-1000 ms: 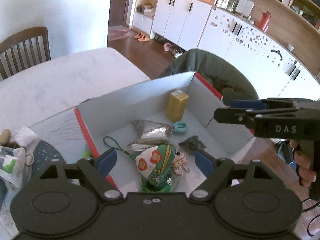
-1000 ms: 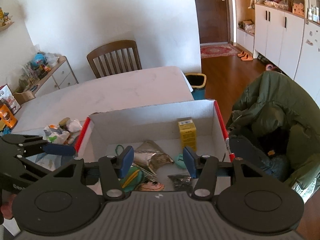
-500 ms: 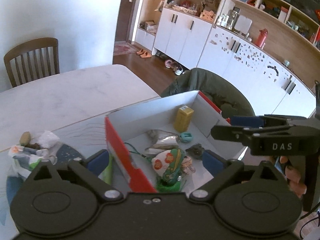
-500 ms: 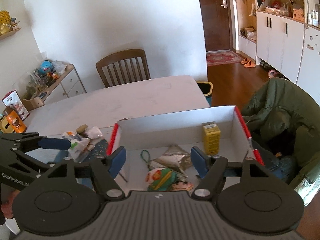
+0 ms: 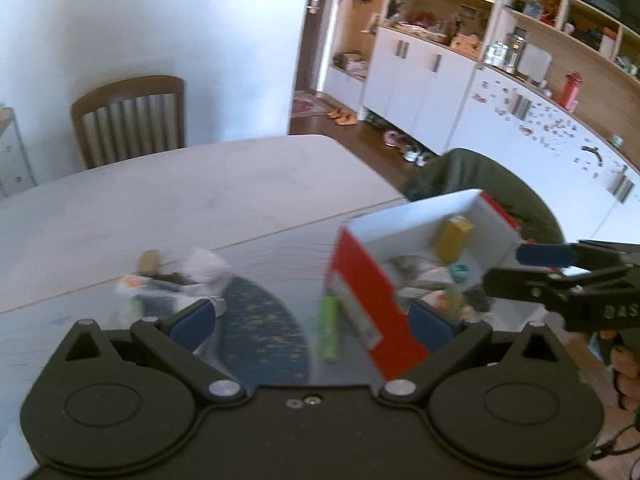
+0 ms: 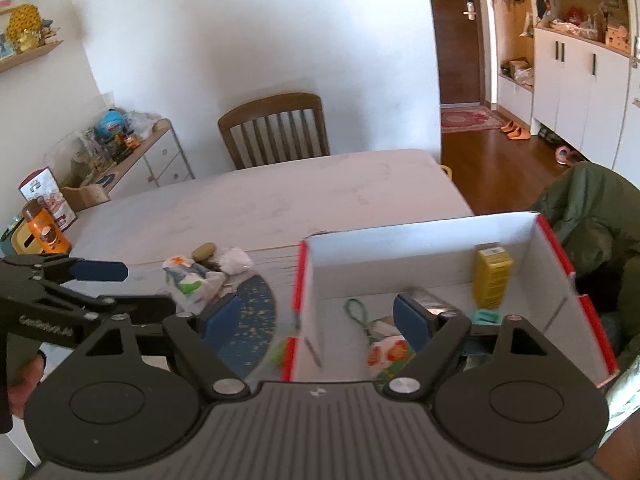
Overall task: Organize objects
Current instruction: 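Move both empty tools back to the pile on the blue mat, then grasp the lime-green tube with right tool while left tool grasps white plastic bag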
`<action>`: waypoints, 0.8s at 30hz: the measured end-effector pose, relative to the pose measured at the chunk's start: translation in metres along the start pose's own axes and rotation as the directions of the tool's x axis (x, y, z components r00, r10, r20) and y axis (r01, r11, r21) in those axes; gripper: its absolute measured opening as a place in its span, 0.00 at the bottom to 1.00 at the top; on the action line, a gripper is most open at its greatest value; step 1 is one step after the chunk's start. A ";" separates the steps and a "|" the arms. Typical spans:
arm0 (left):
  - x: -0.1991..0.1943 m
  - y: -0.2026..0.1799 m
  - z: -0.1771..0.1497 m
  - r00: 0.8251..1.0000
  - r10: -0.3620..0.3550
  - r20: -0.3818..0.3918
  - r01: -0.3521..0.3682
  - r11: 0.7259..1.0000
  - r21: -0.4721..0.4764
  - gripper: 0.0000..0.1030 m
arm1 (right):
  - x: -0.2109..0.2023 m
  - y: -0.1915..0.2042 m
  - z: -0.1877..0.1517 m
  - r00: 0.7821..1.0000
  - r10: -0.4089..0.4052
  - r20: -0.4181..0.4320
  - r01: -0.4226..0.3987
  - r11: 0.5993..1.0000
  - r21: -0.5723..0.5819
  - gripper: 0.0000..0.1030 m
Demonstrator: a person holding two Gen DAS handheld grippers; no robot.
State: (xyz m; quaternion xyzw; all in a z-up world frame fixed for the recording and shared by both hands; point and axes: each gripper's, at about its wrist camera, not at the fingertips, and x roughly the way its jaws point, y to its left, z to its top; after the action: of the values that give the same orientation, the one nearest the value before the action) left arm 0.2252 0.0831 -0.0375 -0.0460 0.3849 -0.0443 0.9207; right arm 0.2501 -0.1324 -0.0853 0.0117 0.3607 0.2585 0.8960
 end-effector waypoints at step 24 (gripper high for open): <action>0.083 0.135 0.006 0.977 0.127 -0.171 -0.156 0.973 -0.168 0.99 | 0.120 0.112 -0.038 0.977 -0.135 -0.166 0.119 0.988 -0.098 0.81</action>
State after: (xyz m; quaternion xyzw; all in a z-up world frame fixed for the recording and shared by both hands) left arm 0.2938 0.2080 -0.1081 -0.0979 0.4620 0.0532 0.8799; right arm 0.2469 0.0153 -0.1669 -0.0730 0.4250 0.2163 0.8759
